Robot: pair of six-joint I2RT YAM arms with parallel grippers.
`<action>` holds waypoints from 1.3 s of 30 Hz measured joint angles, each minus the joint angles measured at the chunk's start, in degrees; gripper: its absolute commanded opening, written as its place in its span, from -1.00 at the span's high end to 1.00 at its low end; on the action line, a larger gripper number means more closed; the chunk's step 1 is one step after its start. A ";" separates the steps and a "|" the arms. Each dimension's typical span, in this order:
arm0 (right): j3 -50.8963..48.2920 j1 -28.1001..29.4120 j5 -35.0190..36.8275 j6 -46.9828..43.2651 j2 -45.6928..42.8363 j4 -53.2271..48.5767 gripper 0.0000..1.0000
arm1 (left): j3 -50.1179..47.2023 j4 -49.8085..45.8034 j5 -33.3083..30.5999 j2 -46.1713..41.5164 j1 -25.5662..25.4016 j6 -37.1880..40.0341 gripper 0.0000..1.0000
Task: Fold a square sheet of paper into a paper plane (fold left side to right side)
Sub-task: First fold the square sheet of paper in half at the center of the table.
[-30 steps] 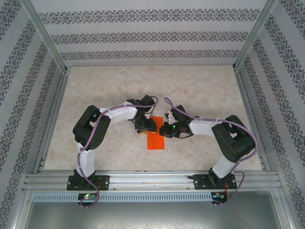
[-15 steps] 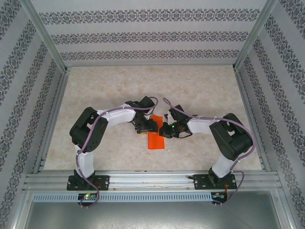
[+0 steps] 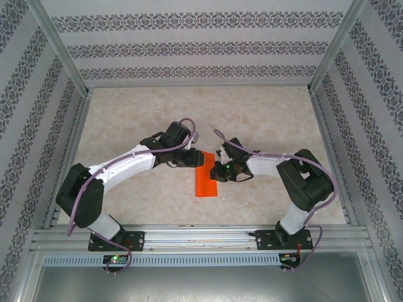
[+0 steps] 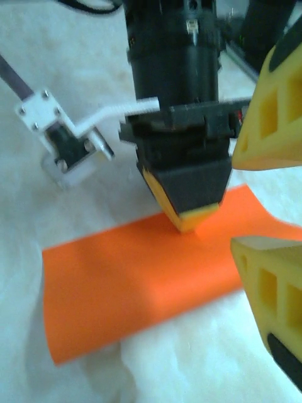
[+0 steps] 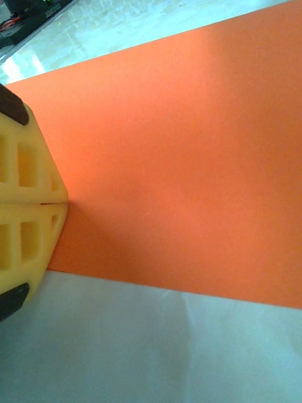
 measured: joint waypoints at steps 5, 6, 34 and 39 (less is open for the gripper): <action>0.42 0.11 0.17 0.00 0.17 -0.50 1.00 | -1.79 6.54 6.69 5.31 0.00 -0.76 0.79; 0.50 0.11 0.17 -0.02 0.24 -0.70 1.00 | -2.08 7.39 7.52 6.78 0.00 -0.83 0.81; 2.40 0.74 1.73 -1.57 0.76 -4.11 1.00 | -9.03 12.46 9.60 14.32 4.85 0.76 0.92; 2.58 0.83 1.97 -1.77 0.76 -4.35 1.00 | -11.28 11.96 8.87 11.96 6.91 1.97 0.93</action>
